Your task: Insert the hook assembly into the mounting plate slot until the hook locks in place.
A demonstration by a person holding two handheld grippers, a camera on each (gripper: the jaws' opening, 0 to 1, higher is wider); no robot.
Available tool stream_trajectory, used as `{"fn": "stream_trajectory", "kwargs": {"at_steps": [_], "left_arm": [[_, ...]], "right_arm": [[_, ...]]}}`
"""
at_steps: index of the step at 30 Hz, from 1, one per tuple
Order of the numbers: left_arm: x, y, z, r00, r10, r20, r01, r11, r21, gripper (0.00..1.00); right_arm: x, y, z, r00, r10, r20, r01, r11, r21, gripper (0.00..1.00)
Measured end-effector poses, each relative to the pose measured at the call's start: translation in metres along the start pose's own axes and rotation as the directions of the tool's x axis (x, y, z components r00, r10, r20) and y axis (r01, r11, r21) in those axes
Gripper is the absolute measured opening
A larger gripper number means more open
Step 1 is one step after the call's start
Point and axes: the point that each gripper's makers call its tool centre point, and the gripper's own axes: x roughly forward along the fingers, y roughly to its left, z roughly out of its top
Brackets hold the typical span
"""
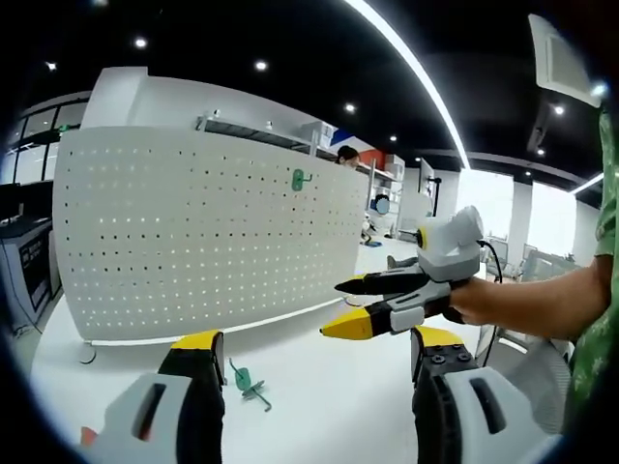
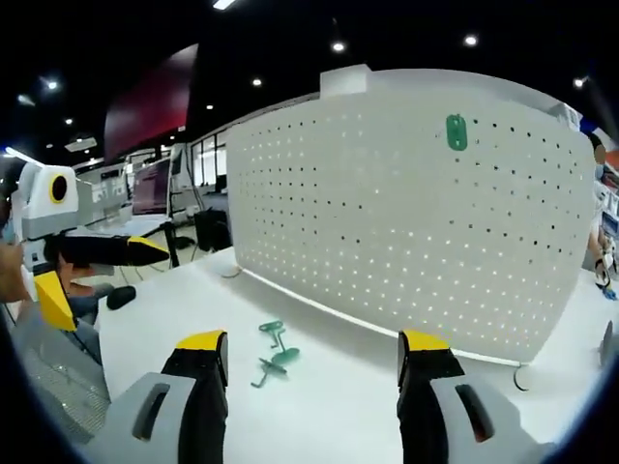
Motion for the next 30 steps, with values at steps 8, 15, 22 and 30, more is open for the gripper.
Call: {"fn": "stream_trajectory", "kwargs": {"at_steps": [8,15,22,30], "left_arm": [[-0.002,0.005,-0.005,1.0,0.013,-0.013,-0.013,1.0,-0.005,0.81],[-0.001,0.009,-0.012,0.999,0.021,-0.031,-0.022,1.0,-0.011,0.81],[-0.002,0.014,-0.018,0.998,0.033,-0.046,-0.034,0.999,-0.019,0.81],[-0.002,0.019,-0.024,0.997,0.049,-0.056,-0.051,0.998,-0.031,0.81]], "right_arm": [[0.017,0.007,-0.01,0.999,0.033,-0.039,-0.034,0.999,-0.027,0.72],[0.031,0.01,-0.02,0.995,0.058,-0.075,-0.061,0.997,-0.041,0.7],[0.045,0.016,-0.032,0.99,0.086,-0.115,-0.094,0.994,-0.061,0.69],[0.062,0.022,-0.044,0.98,0.119,-0.16,-0.135,0.987,-0.092,0.67]]}}
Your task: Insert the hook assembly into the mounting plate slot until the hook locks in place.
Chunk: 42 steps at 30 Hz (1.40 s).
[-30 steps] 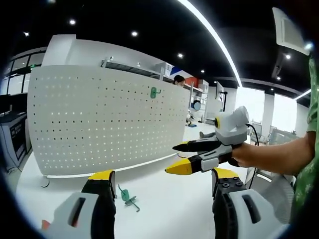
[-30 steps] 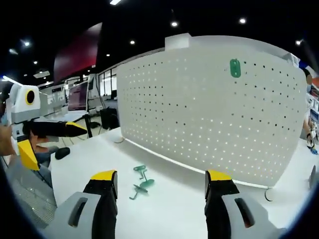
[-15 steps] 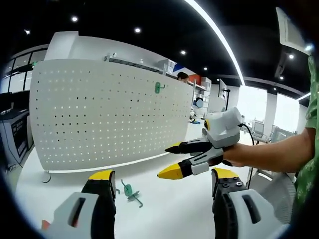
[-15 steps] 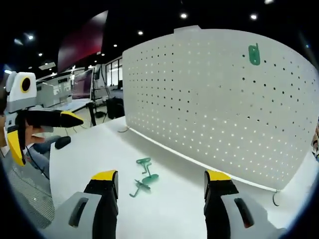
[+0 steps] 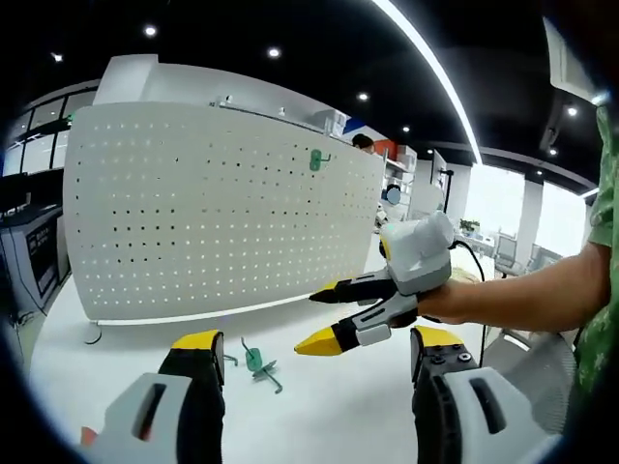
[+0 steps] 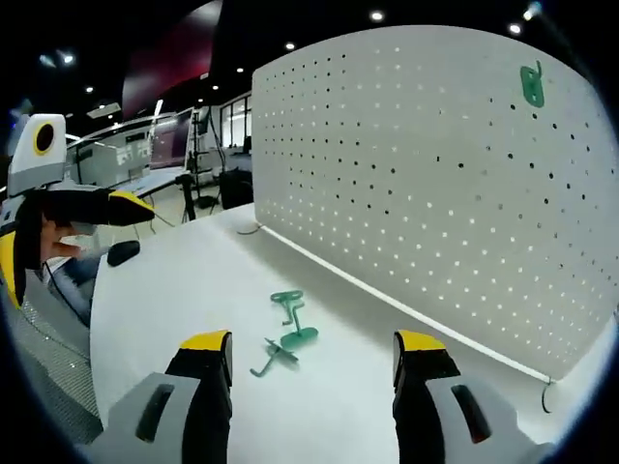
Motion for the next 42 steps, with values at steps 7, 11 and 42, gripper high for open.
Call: {"fn": "stream_trajectory", "kwargs": {"at_steps": [7,11,42], "left_arm": [[-0.001,0.003,-0.002,1.0,0.015,0.0,-0.015,1.0,-0.006,0.81],[-0.001,0.005,-0.003,1.0,0.021,-0.001,-0.021,1.0,-0.01,0.8],[-0.003,0.016,-0.01,0.999,0.049,-0.012,-0.05,0.998,-0.033,0.78]], "right_arm": [[0.013,0.002,-0.008,0.999,0.028,-0.04,-0.029,0.999,-0.033,0.63],[0.019,0.004,-0.014,0.997,0.043,-0.067,-0.047,0.997,-0.054,0.58],[0.051,0.03,-0.036,0.97,0.163,-0.181,-0.205,0.948,-0.244,0.13]]}}
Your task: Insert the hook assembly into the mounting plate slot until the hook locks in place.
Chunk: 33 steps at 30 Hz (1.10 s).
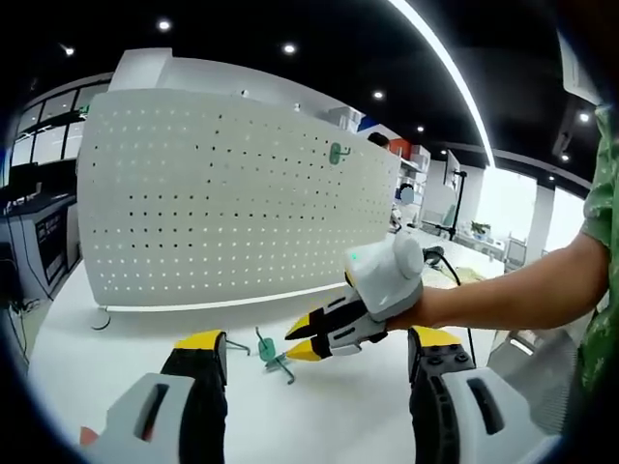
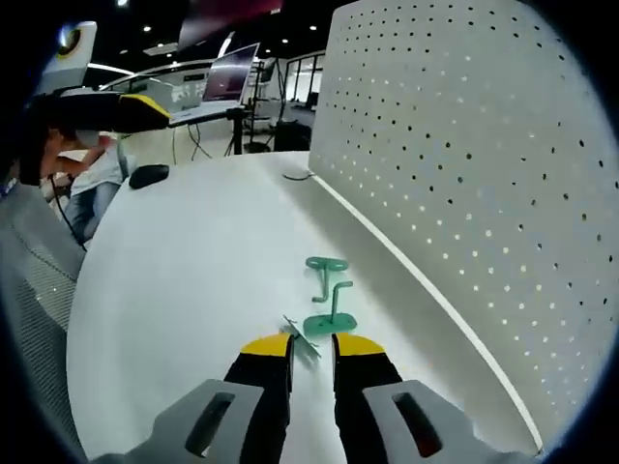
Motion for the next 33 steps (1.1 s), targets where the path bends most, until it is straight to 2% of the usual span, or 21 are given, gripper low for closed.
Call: {"fn": "stream_trajectory", "kwargs": {"at_steps": [13,33], "left_arm": [[0.002,0.002,0.0,1.0,0.0,-0.002,0.0,1.0,-0.004,0.78],[0.002,0.004,-0.001,1.0,0.005,-0.003,-0.005,1.0,-0.008,0.77]], "right_arm": [[0.008,0.004,-0.007,0.999,0.031,-0.041,-0.034,0.997,-0.074,0.08],[0.011,0.007,-0.013,0.996,0.035,-0.081,-0.048,0.985,-0.163,0.01]]}}
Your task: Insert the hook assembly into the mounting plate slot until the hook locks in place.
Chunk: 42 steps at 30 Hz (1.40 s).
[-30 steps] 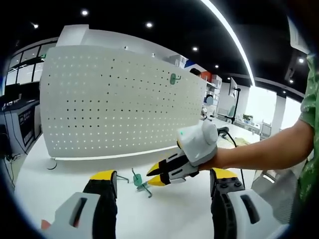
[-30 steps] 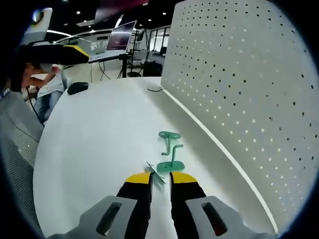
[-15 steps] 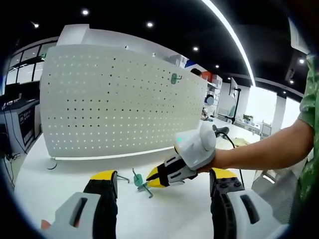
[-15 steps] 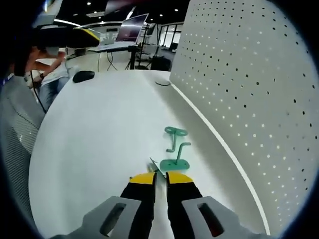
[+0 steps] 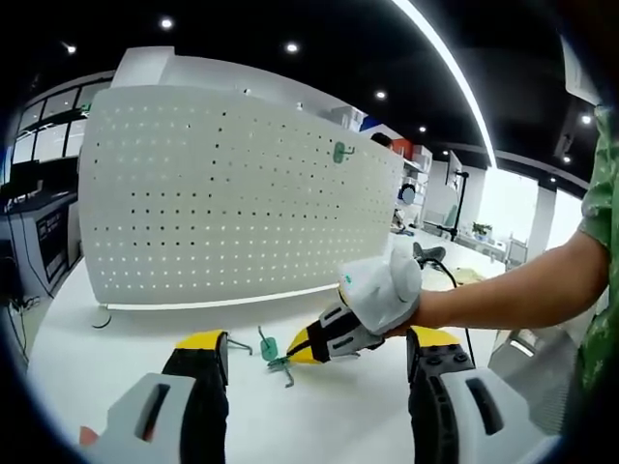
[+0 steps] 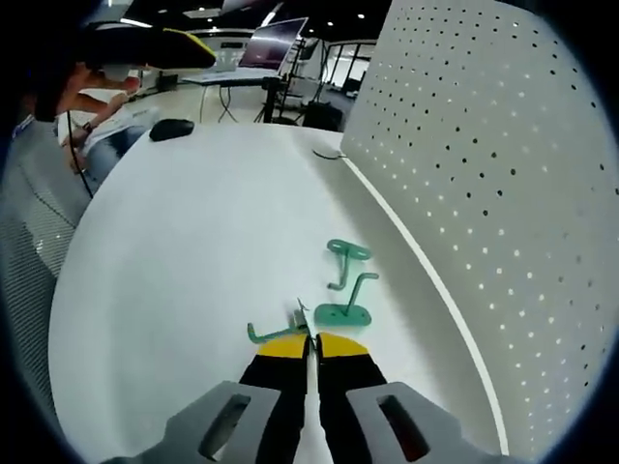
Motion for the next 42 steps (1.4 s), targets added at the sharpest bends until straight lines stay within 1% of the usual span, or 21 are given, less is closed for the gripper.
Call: {"fn": "stream_trajectory", "kwargs": {"at_steps": [4,9,12,22,24,27,31,35,40,42], "left_arm": [[0.0,-0.001,0.0,1.0,-0.002,-0.002,0.002,1.0,0.002,0.77],[0.0,-0.001,0.0,1.0,-0.002,-0.002,0.002,1.0,0.002,0.77],[0.0,0.0,0.0,1.0,-0.003,-0.002,0.003,1.0,0.002,0.77],[0.002,0.0,0.0,1.0,-0.008,-0.003,0.008,1.0,0.004,0.76],[0.002,-0.001,0.0,1.0,-0.01,-0.003,0.01,1.0,0.004,0.76],[0.002,-0.001,0.0,1.0,-0.012,-0.005,0.012,1.0,0.005,0.75],[0.002,-0.001,0.0,1.0,-0.014,-0.009,0.014,1.0,0.007,0.74],[0.002,-0.001,0.002,1.0,-0.016,-0.008,0.016,1.0,0.011,0.74],[0.003,-0.003,0.005,1.0,-0.02,-0.002,0.02,1.0,0.018,0.74],[0.003,-0.003,0.006,1.0,-0.022,0.0,0.022,1.0,0.021,0.74]], "right_arm": [[-0.001,0.001,-0.001,1.0,0.004,-0.003,-0.004,1.0,0.004,0.0],[-0.002,0.0,-0.001,1.0,0.003,0.001,-0.003,1.0,0.03,0.0],[-0.004,0.0,0.0,1.0,0.01,0.019,-0.012,0.995,0.098,0.0],[-0.009,-0.002,-0.002,0.999,0.02,0.045,-0.029,0.977,0.211,0.0],[-0.011,-0.001,0.0,0.998,0.022,0.064,-0.038,0.966,0.255,0.0],[-0.014,-0.002,0.002,0.994,0.028,0.101,-0.06,0.941,0.332,0.0],[-0.02,-0.004,0.006,0.989,0.027,0.143,-0.083,0.912,0.402,0.0],[-0.027,-0.007,0.011,0.985,0.02,0.173,-0.094,0.896,0.434,0.0],[-0.038,-0.012,0.019,0.974,0.005,0.225,-0.117,0.864,0.489,0.0],[-0.043,-0.013,0.021,0.971,0.002,0.239,-0.125,0.856,0.501,0.0]]}}
